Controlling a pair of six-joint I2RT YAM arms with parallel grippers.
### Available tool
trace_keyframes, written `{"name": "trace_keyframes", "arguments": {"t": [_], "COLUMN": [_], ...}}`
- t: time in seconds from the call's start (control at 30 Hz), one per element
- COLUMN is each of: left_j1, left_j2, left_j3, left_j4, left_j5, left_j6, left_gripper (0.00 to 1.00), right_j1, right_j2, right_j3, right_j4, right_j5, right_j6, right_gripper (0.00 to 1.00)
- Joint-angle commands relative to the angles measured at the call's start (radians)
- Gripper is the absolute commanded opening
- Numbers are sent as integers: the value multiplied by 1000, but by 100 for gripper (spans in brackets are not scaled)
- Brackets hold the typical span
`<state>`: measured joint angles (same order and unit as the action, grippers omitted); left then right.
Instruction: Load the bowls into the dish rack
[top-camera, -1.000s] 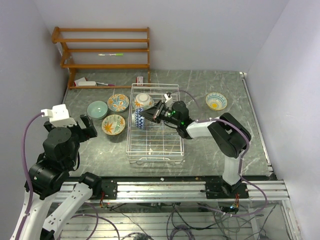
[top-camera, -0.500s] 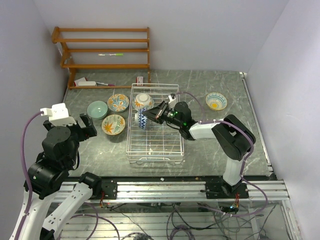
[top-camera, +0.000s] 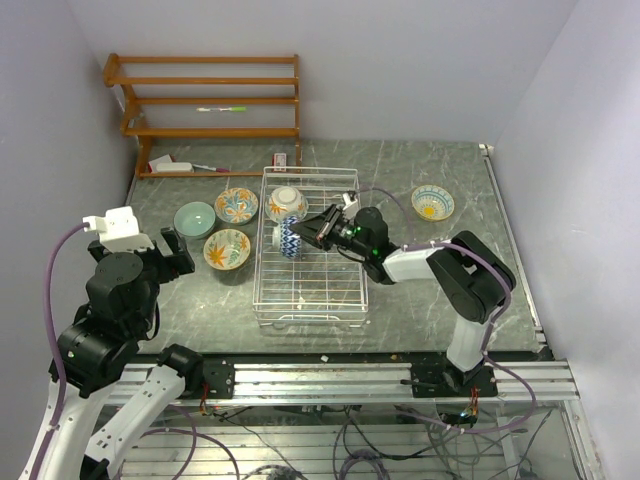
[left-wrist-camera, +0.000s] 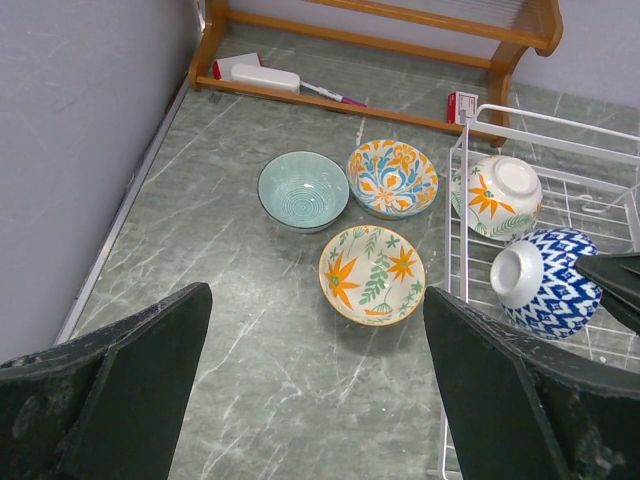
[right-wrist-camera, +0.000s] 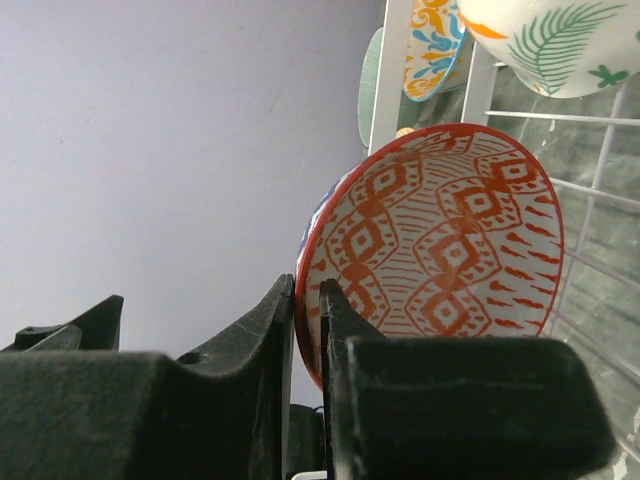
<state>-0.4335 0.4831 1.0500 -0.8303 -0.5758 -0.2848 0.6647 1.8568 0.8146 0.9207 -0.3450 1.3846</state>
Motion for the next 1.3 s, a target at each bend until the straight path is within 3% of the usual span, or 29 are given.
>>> {"name": "trace_keyframes", "arguments": {"t": [0.0, 0.23, 0.77, 1.03, 1.27], "left_j1": [7, 7, 7, 7, 7], "left_j2": [-9, -5, 1, -1, 3], "left_j3": [-10, -17, -22, -16, -22], "left_j4": [16, 21, 36, 34, 44], "left_j5": [-1, 4, 11, 1, -2], "left_j6": [12, 8, 7, 11, 10], "left_gripper": [98, 98, 98, 98, 98], "right_j1": [-25, -39, -48, 1, 49], "right_j2": [56, 33, -125, -218, -312], "right_j3": [-92, -116, -35, 139, 297], "right_j4": [-272, -298, -548, -769, -960], "right_j5": [48, 67, 216, 332, 464], "right_j6": [-58, -75, -252, -492, -686], "right_gripper": [13, 20, 22, 23, 34]}}
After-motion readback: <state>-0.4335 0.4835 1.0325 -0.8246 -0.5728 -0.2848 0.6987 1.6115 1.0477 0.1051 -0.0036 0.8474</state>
